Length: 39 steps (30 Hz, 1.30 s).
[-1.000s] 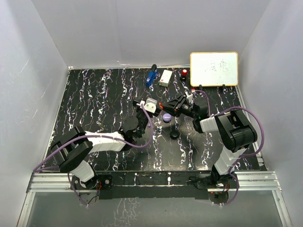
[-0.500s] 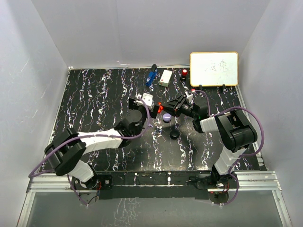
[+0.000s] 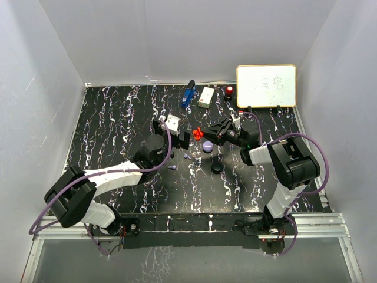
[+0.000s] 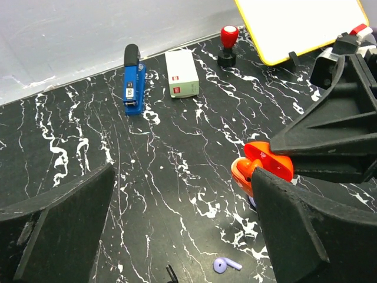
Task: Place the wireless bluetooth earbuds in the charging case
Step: Place the earbud in the charging case.
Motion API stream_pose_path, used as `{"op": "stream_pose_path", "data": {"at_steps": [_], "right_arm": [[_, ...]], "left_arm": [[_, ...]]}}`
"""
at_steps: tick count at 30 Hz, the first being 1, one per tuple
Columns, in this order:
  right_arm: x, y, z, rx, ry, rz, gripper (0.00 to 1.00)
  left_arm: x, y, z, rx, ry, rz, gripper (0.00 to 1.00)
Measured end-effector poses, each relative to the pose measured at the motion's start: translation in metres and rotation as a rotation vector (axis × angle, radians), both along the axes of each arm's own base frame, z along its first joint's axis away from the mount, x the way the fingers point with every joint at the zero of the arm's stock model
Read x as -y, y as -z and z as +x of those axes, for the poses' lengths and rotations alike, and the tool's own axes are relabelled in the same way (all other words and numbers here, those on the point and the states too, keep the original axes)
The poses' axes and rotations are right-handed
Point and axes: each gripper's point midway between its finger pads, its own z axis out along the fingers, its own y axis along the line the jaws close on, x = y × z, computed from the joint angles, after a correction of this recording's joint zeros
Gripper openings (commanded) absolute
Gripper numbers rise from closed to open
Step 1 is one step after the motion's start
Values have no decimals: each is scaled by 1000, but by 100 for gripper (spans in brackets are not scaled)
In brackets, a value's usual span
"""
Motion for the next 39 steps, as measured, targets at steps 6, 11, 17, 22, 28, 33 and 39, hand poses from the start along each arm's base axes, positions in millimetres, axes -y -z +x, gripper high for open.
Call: {"op": "stream_pose_path", "data": {"at_steps": [6, 11, 17, 22, 28, 33, 39], "right_arm": [[0, 0, 0, 1, 0, 0, 0], [0, 0, 0, 1, -1, 0, 0], [0, 0, -1, 1, -5, 0, 0], [0, 0, -1, 0, -7, 1, 0], [0, 0, -1, 0, -8, 1, 0], [0, 0, -1, 0, -8, 1, 0], [0, 0, -1, 0, -8, 1, 0]], "left_arm": [[3, 5, 0, -12, 21, 10, 99], [3, 23, 3, -43, 16, 42, 99], [6, 31, 9, -56, 9, 56, 99], [6, 31, 12, -54, 3, 54, 99], [7, 29, 13, -49, 5, 48, 99], [9, 25, 13, -37, 13, 34, 99], [13, 25, 11, -37, 37, 30, 99]]}}
